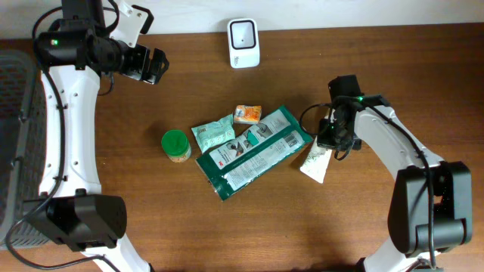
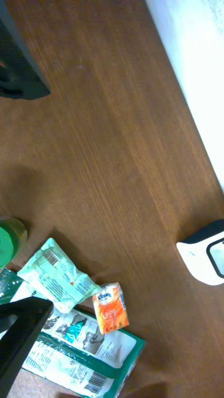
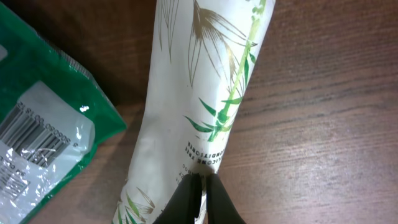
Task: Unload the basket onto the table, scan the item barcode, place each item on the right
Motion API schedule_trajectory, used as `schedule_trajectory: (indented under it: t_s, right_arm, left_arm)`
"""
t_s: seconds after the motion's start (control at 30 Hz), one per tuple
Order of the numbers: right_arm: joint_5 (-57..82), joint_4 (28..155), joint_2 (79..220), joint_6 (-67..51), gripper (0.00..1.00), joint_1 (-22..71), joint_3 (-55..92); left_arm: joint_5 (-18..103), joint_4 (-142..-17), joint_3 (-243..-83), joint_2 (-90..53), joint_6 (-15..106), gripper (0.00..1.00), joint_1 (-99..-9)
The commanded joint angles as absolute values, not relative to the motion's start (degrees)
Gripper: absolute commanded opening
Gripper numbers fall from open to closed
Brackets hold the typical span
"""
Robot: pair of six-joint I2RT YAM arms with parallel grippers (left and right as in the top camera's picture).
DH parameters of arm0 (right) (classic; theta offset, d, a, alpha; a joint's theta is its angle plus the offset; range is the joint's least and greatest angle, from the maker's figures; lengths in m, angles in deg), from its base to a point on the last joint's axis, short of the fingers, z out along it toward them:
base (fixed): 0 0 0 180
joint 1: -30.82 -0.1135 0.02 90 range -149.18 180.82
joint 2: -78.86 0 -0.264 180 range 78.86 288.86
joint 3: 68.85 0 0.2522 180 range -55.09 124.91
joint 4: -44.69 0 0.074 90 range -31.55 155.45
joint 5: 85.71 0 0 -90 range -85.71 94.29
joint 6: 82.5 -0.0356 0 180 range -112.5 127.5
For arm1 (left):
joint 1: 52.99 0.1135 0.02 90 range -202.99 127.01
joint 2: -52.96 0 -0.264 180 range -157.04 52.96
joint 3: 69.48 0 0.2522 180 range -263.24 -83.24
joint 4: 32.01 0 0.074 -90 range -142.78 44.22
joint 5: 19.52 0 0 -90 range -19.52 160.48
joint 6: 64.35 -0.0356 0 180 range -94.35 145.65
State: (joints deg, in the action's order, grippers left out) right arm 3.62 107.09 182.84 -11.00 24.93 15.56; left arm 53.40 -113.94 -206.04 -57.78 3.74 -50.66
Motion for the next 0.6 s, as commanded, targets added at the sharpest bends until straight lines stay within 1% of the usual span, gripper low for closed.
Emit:
schedule_trajectory:
  t_s: [0.0, 0.2, 0.33, 0.37, 0.4, 0.47, 0.57]
  right_arm:
    - [2.31, 104.99, 187.60, -11.66, 0.04, 24.78, 15.67]
    - [2.51, 103.44, 194.99, -11.66, 0.04, 24.80, 15.14]
    - [2.55, 105.91, 193.03, -11.61, 0.04, 24.91, 17.44]
    - [2.79, 109.30, 191.52, -11.53, 0.05, 24.88, 20.41]
    - [5.06, 112.86, 190.07, -10.21, 0.12, 24.78, 23.89]
    - [8.61, 116.18, 188.89, -8.97, 0.21, 24.62, 27.23]
    - [11.34, 120.53, 188.28, -8.62, 0.39, 23.18, 31.01]
  left_arm:
    - [53.40, -114.00, -206.06, -57.93, 2.82, 0.99, -50.53]
    - [53.40, -114.00, -206.06, -57.93, 2.82, 0.99, -50.53]
    - [53.40, -114.00, -206.06, -57.93, 2.82, 0.99, -50.53]
    - [53.40, -114.00, -206.06, -57.93, 2.82, 0.99, -50.53]
    - [53.40, -114.00, -206.06, -57.93, 2.82, 0.99, -50.53]
    - [53.40, -114.00, -206.06, -57.93, 2.82, 0.99, -50.53]
    - [53.40, -114.00, -206.06, -57.93, 2.82, 0.99, -50.53]
